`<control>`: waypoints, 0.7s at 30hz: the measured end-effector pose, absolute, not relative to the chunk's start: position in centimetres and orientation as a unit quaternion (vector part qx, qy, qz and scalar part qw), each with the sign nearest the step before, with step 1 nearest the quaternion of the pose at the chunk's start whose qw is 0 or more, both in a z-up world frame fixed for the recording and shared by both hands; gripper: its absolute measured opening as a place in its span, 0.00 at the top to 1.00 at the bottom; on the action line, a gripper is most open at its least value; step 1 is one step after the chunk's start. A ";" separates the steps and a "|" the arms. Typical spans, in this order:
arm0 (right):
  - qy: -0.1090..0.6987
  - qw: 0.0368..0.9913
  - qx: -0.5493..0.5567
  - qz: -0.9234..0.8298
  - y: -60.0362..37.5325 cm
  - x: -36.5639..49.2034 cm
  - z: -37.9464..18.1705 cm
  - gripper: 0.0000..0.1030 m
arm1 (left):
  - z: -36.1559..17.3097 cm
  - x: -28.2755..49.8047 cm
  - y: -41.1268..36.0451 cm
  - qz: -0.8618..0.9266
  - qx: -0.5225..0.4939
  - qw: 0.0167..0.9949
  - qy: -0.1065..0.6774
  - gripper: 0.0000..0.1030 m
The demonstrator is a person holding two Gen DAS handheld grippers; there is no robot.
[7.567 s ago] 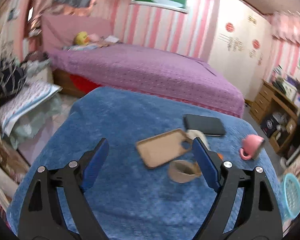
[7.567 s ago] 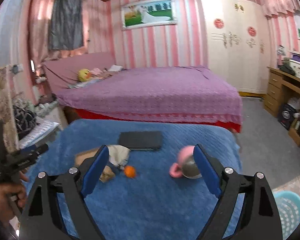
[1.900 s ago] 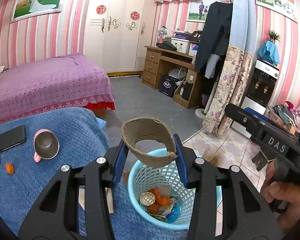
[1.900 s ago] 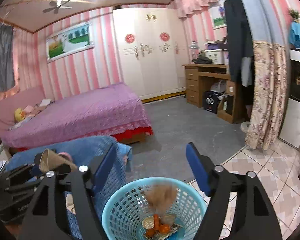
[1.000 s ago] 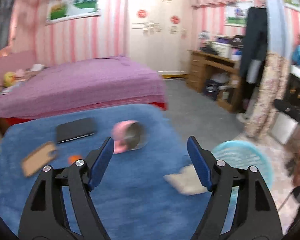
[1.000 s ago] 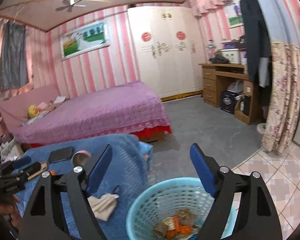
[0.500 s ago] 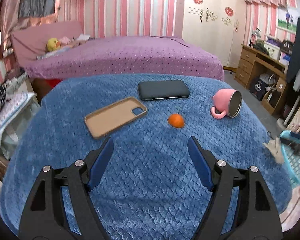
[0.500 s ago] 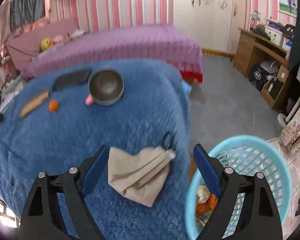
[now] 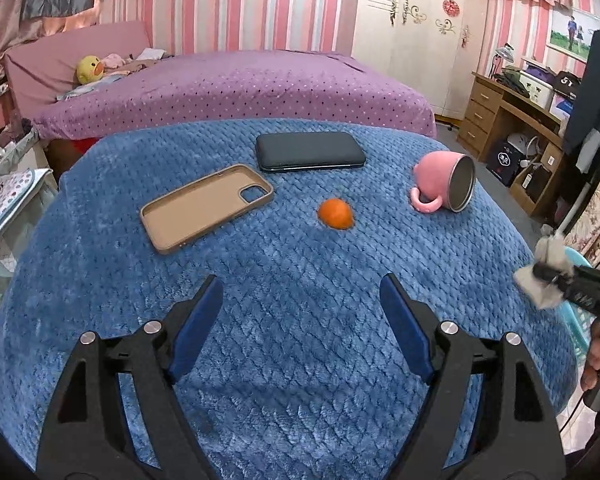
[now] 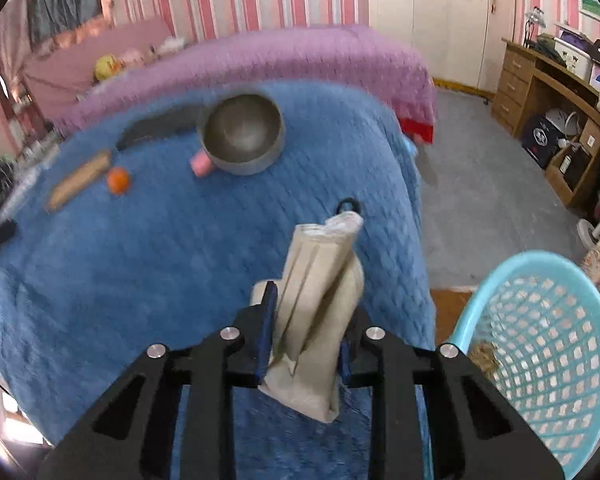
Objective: Collect trash
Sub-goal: 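Grasp the beige paper bag with the right tool and lift it, then grasp the orange mandarin with the left tool while the right tool holds the paper bag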
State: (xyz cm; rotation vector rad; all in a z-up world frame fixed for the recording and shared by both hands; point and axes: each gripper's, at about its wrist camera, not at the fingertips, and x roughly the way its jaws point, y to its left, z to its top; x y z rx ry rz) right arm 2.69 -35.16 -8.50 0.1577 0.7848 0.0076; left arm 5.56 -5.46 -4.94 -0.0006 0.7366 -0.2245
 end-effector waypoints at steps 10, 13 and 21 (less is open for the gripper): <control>0.328 0.936 0.121 0.045 -32.8 7.2 -5.9 0.84 | -7.0 9.9 -6.6 -0.111 -0.038 0.915 0.385 0.24; 0.336 0.932 0.126 0.052 -32.6 9.1 -6.5 0.84 | -7.3 12.5 -8.2 -0.113 -0.041 0.915 0.385 0.24; 0.344 0.928 0.132 0.056 -33.1 12.3 -7.1 0.84 | -9.9 17.6 -11.2 -0.117 -0.039 0.904 0.409 0.27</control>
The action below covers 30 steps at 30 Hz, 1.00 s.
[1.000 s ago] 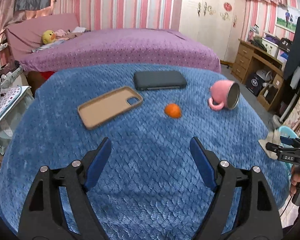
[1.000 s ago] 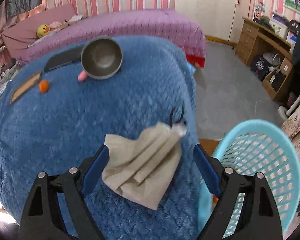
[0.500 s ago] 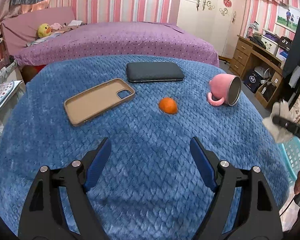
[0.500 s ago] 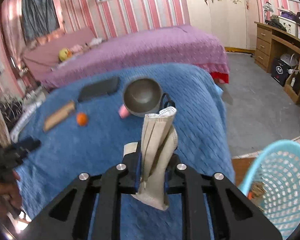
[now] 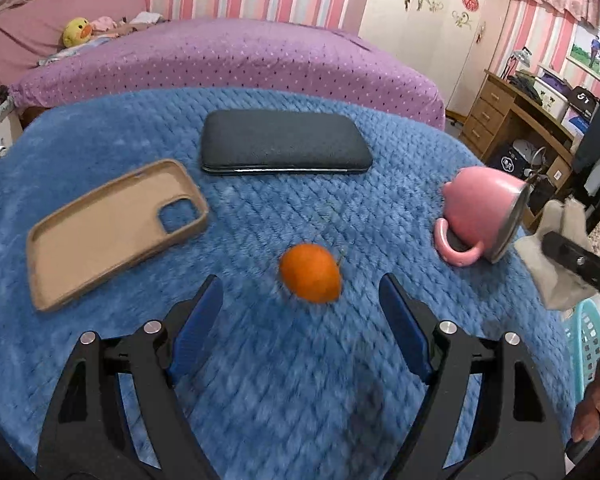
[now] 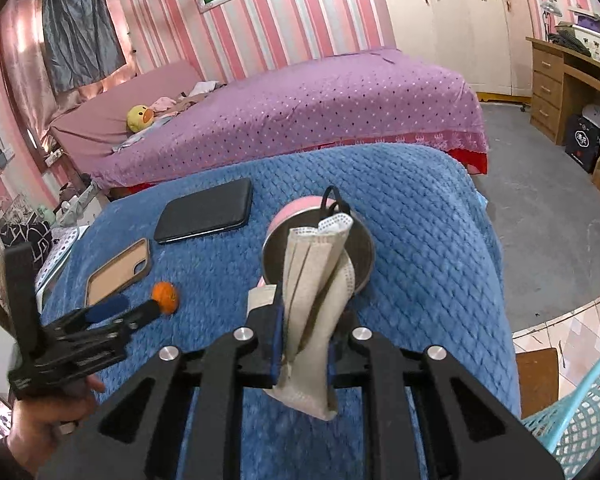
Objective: Collect trash
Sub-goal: 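Grasp the orange mandarin with the left tool while the right tool holds the paper bag, then carry the bag and mandarin over the basket and open both tools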
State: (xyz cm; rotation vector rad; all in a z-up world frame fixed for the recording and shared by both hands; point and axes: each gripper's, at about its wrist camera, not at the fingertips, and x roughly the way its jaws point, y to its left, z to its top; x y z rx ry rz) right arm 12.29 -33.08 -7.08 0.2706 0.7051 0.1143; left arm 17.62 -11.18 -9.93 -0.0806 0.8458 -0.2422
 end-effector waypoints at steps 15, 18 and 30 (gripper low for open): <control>0.314 0.941 0.114 0.059 -32.8 10.7 -4.0 0.84 | -8.2 16.4 -12.9 -0.139 0.000 0.906 0.400 0.82; 0.304 0.945 0.102 0.065 -31.8 9.1 -3.0 0.84 | -6.2 14.2 -11.9 -0.145 -0.001 0.914 0.378 0.82; 0.255 0.960 0.080 0.082 -27.9 -1.3 0.4 0.84 | -0.2 3.5 -6.4 -0.141 -0.042 0.942 0.302 0.82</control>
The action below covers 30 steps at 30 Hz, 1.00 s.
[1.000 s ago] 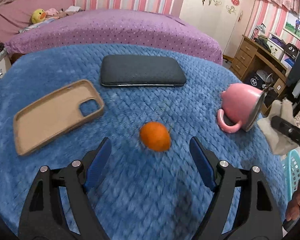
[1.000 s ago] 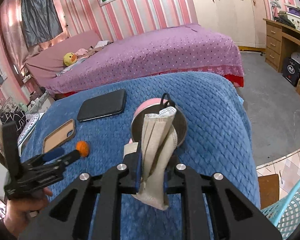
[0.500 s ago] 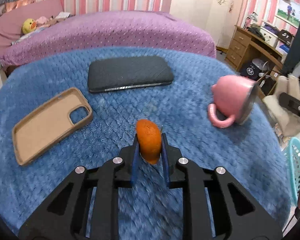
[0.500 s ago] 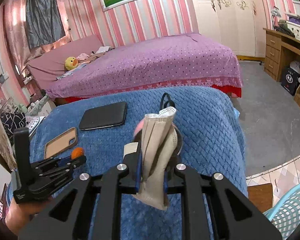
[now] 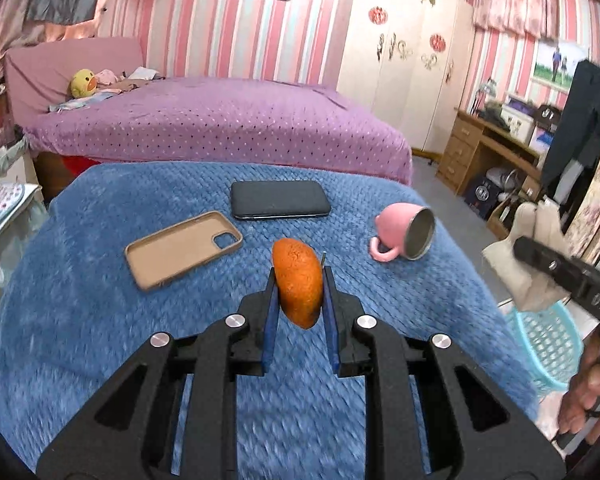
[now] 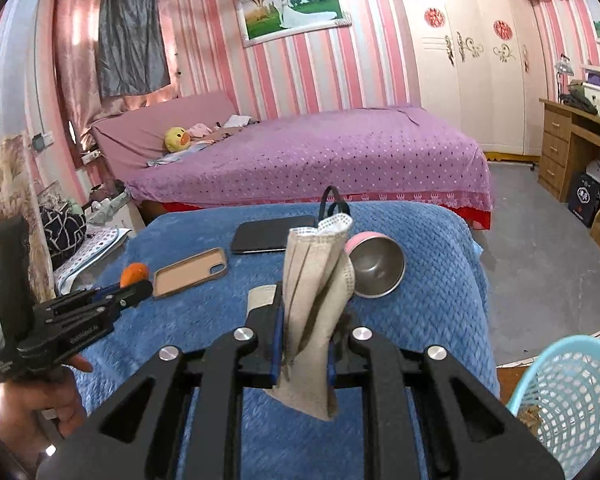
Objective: Collect trash
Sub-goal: 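Carry the bag and mandarin over the basket and open both tools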
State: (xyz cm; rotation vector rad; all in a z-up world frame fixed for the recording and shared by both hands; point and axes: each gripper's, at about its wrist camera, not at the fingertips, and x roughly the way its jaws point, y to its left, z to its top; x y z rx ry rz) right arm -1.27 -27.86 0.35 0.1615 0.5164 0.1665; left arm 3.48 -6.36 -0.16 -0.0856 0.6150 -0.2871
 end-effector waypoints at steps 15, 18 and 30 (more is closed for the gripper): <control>0.256 0.963 0.047 0.071 -26.2 -1.3 0.8 0.84 | 0.8 2.3 -5.2 -0.134 -0.036 0.951 0.277 0.82; 0.253 0.963 0.052 0.069 -26.5 -1.2 1.0 0.84 | 0.9 2.5 -5.2 -0.136 -0.037 0.951 0.274 0.82; 0.248 0.965 0.057 0.056 -27.6 -2.3 1.5 0.84 | 0.8 1.8 -6.5 -0.147 -0.028 0.951 0.271 0.82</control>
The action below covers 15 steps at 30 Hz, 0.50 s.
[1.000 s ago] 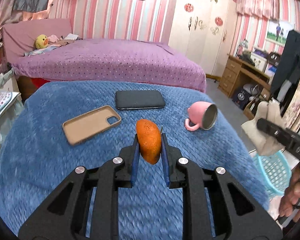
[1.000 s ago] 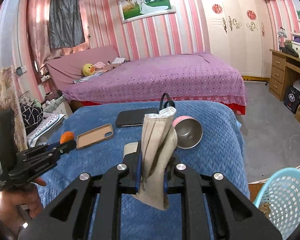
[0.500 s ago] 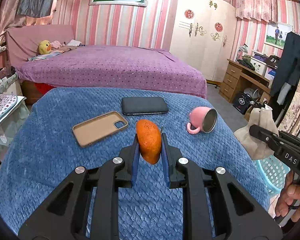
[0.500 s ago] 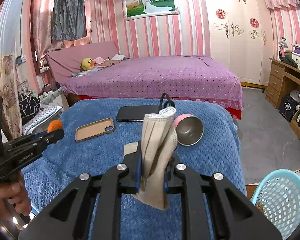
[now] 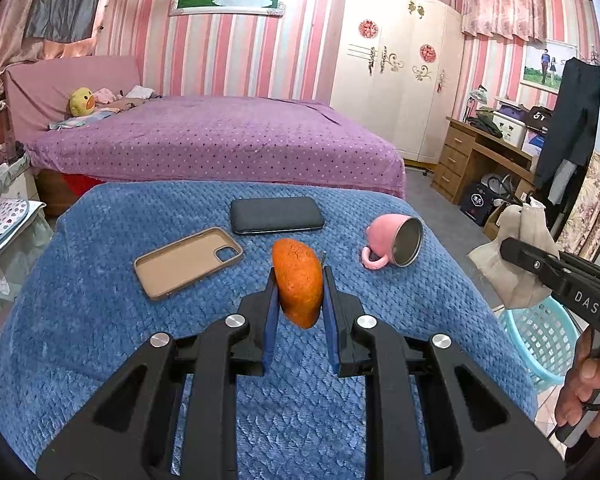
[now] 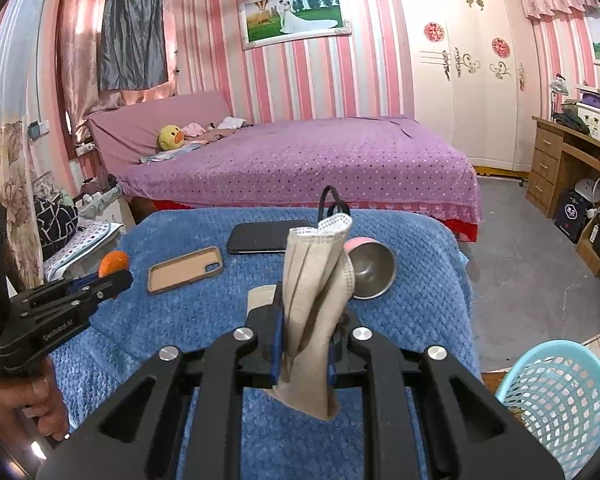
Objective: Collect trash
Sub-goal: 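Carry the bag and mandarin over the basket and open both tools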
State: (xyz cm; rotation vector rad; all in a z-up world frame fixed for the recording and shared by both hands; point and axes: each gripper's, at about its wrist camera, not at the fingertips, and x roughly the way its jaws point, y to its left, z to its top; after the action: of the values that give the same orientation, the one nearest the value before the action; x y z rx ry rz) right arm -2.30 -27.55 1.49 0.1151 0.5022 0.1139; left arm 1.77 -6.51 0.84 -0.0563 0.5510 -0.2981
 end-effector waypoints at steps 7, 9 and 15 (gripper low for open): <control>0.242 0.967 0.072 0.032 -30.4 -3.1 1.9 0.84 | 0.9 1.6 -7.3 -0.153 -0.030 0.951 0.268 0.82; 0.240 0.968 0.072 0.027 -31.0 -3.2 2.1 0.84 | 1.0 1.6 -7.9 -0.158 -0.029 0.950 0.267 0.82; 0.232 0.968 0.094 -0.004 -34.7 -4.0 2.6 0.84 | 1.2 1.5 -9.7 -0.171 -0.028 0.949 0.263 0.82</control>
State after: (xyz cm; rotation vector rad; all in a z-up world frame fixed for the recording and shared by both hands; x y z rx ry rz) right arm -4.04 -34.66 2.58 0.1894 0.4684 -0.0083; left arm 1.46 -9.66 1.24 -0.0564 0.5361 -0.3487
